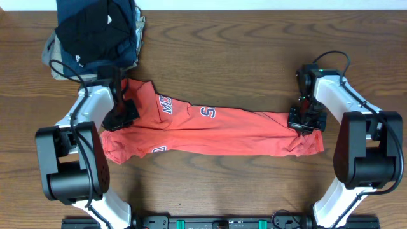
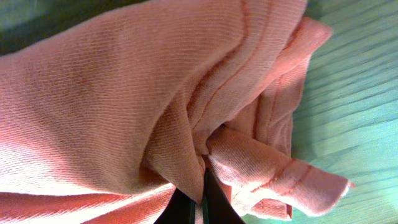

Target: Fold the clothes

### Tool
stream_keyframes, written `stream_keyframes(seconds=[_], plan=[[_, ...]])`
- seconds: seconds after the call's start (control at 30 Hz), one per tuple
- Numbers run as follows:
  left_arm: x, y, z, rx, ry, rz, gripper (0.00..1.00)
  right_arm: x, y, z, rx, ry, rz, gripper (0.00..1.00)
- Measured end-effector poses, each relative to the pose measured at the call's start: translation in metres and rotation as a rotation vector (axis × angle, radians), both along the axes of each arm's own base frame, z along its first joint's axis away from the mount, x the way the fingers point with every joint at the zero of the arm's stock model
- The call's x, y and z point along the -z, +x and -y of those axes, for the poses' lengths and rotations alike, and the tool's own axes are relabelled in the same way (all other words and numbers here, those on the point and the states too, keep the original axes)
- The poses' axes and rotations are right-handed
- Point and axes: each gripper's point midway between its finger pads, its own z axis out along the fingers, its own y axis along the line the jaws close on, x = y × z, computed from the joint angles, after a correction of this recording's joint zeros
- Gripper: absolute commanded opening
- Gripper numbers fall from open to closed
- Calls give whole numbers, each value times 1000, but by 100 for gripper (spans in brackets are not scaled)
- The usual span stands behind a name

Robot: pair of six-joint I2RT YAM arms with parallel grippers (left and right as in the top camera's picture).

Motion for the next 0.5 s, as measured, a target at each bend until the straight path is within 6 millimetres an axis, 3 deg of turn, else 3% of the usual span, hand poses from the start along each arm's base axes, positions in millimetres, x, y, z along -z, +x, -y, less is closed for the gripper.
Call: stream_keyframes(seconds=[0.3, 0.4, 0.43, 0.5], plan=[[0, -3, -17, -49, 17, -4, 6, -14, 23, 14, 21, -30, 65, 2], [0, -8, -22, -81, 19, -21, 6, -16, 25, 20, 32, -40, 73, 9], [-1, -10, -23, -90, 18, -26, 6, -18, 26, 23, 34, -47, 73, 13], [-5, -11, -24, -102, 18, -21, 6, -23, 27, 27, 41, -60, 71, 40]])
